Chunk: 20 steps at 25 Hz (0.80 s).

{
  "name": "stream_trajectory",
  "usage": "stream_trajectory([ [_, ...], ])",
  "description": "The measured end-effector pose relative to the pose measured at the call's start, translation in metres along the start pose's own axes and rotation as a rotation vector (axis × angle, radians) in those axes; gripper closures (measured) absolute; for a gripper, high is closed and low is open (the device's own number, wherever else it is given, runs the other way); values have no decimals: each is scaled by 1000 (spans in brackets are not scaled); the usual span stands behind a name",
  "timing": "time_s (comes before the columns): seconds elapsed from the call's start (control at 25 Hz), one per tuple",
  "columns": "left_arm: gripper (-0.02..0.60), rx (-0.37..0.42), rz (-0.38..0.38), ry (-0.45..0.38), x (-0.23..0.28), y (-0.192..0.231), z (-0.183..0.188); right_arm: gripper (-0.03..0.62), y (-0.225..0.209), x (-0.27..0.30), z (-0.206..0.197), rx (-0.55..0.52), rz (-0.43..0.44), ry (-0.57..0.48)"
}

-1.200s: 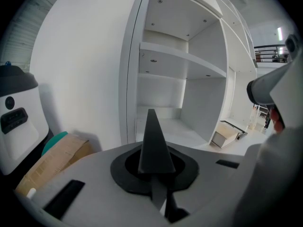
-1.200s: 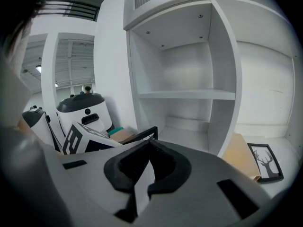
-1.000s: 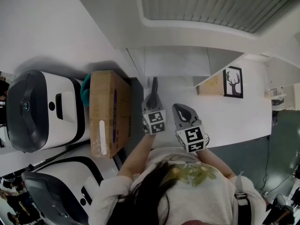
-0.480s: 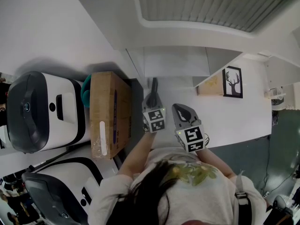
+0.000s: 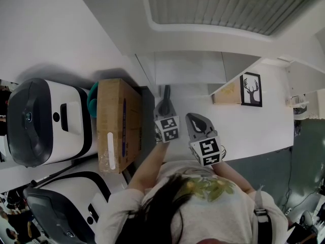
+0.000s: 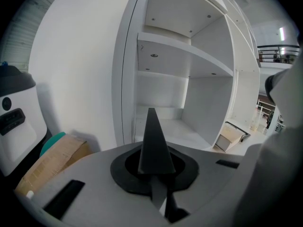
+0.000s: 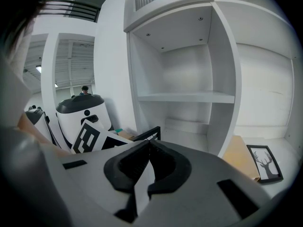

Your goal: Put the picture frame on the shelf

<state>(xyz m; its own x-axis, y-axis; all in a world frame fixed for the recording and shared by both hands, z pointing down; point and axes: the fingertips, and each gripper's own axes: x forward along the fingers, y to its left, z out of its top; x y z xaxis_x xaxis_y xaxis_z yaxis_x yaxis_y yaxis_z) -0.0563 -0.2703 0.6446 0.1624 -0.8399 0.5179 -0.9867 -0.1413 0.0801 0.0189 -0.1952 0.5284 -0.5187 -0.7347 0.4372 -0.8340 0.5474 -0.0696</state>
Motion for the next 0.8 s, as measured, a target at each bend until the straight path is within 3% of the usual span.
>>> stream_trajectory([
  [0.8,546,-8,-4,-9,13,0,3,563,1,0,2,2,4,-6],
])
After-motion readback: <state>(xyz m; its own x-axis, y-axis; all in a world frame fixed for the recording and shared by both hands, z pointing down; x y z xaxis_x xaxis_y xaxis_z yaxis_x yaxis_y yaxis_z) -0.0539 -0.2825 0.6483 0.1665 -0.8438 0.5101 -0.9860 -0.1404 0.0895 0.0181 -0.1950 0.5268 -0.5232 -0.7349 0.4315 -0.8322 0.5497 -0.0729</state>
